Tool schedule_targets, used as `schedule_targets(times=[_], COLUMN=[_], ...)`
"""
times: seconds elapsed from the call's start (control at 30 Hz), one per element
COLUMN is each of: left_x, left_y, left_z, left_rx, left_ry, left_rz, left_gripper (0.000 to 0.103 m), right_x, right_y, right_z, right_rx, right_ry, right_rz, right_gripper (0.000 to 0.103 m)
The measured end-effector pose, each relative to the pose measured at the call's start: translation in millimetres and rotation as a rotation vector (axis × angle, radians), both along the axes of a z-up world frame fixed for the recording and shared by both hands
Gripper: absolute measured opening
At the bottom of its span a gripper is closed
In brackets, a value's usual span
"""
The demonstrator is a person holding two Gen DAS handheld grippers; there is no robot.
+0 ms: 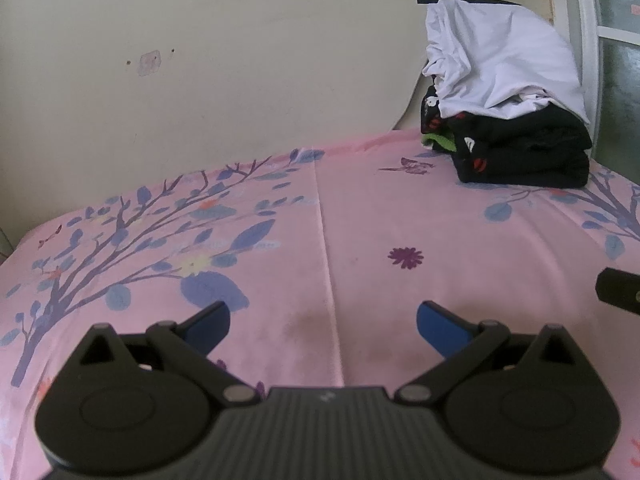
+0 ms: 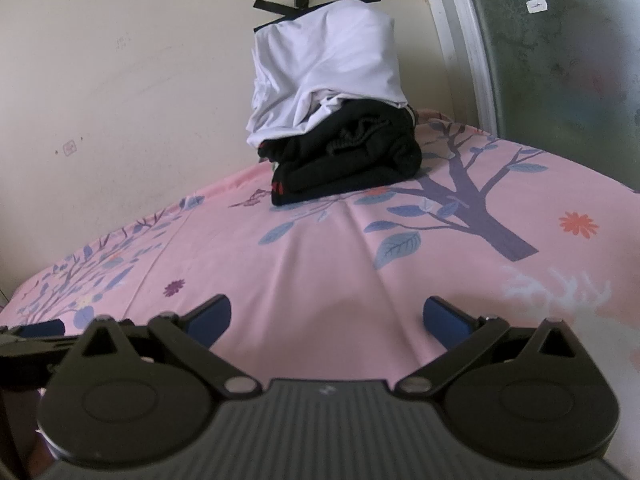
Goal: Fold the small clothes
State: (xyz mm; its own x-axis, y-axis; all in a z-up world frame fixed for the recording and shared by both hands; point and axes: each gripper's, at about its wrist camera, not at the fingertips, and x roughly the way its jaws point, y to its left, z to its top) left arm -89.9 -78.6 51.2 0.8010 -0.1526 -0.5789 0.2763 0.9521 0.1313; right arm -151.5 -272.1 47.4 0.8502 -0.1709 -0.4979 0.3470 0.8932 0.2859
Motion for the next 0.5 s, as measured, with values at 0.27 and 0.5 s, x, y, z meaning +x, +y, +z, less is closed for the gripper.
schedule_targets(times=[0.27, 0.5], left_x=[0.2, 1.7], left_y=[-1.6, -1.4], left_z=[-0.4, -0.8], left_rx=[0.012, 0.012], left_ry=[-0.001, 0.007], left_rz=[0.005, 0.01], left_gripper=[0.103, 0.103], right_x=[0.2, 0.1], right_y=[-0.2, -0.3], right_z=[0.1, 0.1], right_rx=[0.0, 0.0], right_ry=[0.0, 0.0], right_rz=[0.0, 0.0], right_gripper=[0.097, 0.097])
